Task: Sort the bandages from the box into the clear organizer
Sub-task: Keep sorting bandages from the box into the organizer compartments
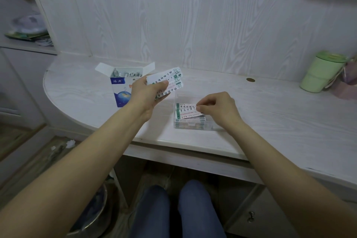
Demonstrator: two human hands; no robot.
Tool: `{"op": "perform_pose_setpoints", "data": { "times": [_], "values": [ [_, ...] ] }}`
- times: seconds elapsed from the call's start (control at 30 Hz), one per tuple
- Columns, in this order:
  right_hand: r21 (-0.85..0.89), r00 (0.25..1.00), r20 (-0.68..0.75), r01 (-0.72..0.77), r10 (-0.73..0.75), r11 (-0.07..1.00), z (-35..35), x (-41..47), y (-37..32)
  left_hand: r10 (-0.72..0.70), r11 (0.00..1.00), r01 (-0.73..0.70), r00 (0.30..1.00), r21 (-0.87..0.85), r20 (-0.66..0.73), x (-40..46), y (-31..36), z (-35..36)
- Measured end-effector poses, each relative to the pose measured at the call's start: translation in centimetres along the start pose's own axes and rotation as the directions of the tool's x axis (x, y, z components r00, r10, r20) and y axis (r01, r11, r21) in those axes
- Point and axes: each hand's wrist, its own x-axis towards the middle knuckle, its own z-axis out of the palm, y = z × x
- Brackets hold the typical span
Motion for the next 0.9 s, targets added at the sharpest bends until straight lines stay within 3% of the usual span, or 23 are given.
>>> {"op": "perform_pose_setpoints", "data": {
  "times": [0.57, 0.63, 0.77, 0.9],
  "values": [
    [-0.220, 0.994, 0.062, 0.098, -0.086, 0.971, 0.5, 0.1, 0.0, 0.019, 0.998, -0.023, 0.997, 0.055, 0.071, -0.5, 0.3, 0.8],
    [-0.105, 0.993, -0.012, 0.115, -0.116, 0.988, 0.2, 0.0, -0.6, 0.015, 0.998, -0.019, 0.997, 0.055, 0.071, -0.4, 0.2, 0.8],
    [0.329, 0.998, -0.043, 0.055, -0.043, 0.943, -0.3, -0.1, -2.6, -0.016, 0.998, 0.010, 0.995, 0.063, 0.100, -0.6, -0.2, 1.6],
    [0.470, 1.000, 0.000, -0.004, 0.005, 0.882, -0.2, -0.3, -3.2, -0.046, 0.997, 0.037, 0.988, 0.063, 0.148, -0.9, -0.5, 2.2]
  ]
}}
